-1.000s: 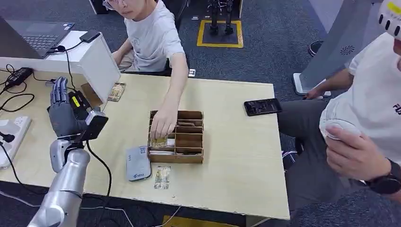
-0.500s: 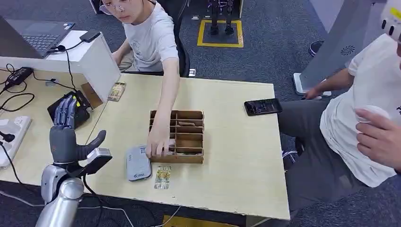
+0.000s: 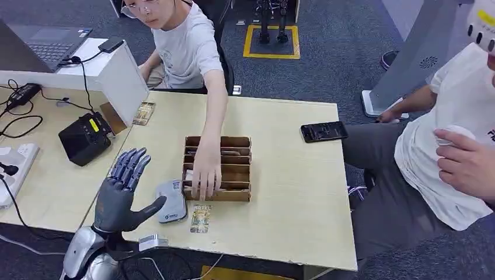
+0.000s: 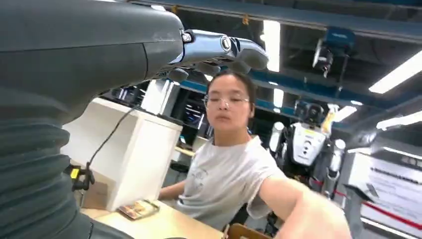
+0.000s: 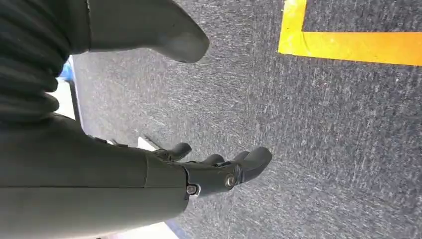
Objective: Pass the card to the sensor for recognition and then transmit it.
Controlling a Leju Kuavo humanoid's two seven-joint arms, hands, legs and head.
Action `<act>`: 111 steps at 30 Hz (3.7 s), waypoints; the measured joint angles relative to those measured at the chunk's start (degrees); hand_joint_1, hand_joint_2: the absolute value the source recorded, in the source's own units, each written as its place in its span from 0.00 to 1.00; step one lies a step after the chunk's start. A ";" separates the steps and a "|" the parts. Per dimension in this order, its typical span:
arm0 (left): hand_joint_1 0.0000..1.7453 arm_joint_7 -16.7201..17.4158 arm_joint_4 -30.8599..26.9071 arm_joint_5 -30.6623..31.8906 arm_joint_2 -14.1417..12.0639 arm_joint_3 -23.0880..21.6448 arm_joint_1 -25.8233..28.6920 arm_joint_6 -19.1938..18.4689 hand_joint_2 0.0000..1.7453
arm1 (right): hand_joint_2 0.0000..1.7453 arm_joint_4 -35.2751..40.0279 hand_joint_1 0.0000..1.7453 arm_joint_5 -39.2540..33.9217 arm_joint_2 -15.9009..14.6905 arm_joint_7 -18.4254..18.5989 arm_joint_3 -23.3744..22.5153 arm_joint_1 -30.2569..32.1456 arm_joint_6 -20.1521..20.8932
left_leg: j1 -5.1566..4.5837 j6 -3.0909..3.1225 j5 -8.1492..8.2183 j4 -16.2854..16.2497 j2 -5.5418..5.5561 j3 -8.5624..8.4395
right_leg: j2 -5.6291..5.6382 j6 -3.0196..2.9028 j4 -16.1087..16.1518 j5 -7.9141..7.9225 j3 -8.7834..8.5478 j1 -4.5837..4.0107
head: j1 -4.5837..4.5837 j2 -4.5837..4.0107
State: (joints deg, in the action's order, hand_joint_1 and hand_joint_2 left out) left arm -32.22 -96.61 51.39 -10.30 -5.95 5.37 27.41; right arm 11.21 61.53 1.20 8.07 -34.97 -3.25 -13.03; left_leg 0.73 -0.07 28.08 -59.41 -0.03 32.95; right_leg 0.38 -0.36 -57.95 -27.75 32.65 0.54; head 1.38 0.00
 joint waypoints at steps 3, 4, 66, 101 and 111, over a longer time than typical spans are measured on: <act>0.00 0.15 -0.44 0.06 -0.74 -0.92 0.33 -0.24 1.00 | 1.00 0.00 0.00 0.00 0.00 0.04 -0.39 0.00 0.00 | 0.00 0.00 0.00 0.00 0.00 0.01 | 0.00 0.00 0.00 0.00 0.00 0.00 | -0.04 0.00; 0.00 0.15 -0.52 0.13 -0.83 -1.09 0.37 -0.28 1.00 | 1.00 0.00 0.00 0.00 0.00 0.04 -0.46 0.00 0.00 | 0.00 0.00 0.00 0.00 0.00 0.01 | 0.00 0.00 0.00 0.00 0.00 -0.01 | -0.02 0.00; 0.00 17.97 20.70 10.45 1.09 -13.92 -12.31 -5.81 1.00 | 1.00 0.11 0.00 6.01 1.05 -0.37 -4.85 -0.08 0.59 | -0.02 -0.01 -0.01 -0.01 0.02 0.00 | -0.02 -0.02 0.00 0.03 0.00 0.00 | -0.02 0.00; 0.00 17.64 21.64 9.62 2.08 -13.94 -12.30 -6.78 1.00 | 1.00 0.13 0.00 7.08 1.09 -1.22 -5.88 -0.10 0.63 | -0.02 -0.01 -0.01 -0.01 0.02 0.00 | -0.02 -0.02 0.00 0.03 0.00 0.00 | -0.02 0.00; 0.00 17.66 23.54 8.59 3.35 -13.94 -13.31 -6.75 1.00 | 1.00 0.13 0.00 8.13 1.09 -1.40 -6.27 -0.14 0.81 | -0.02 -0.01 -0.01 -0.01 0.02 0.00 | -0.02 -0.02 0.00 0.03 -0.01 0.00 | -0.04 0.00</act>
State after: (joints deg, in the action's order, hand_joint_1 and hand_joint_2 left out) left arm -14.56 -73.07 59.98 -6.95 -19.89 -7.93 20.65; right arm 11.34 69.66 2.29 6.67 -41.24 -3.39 -12.22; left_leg 0.71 -0.08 28.07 -59.42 -0.01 32.95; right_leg 0.36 -0.38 -57.95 -27.72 32.65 0.54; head 1.33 0.00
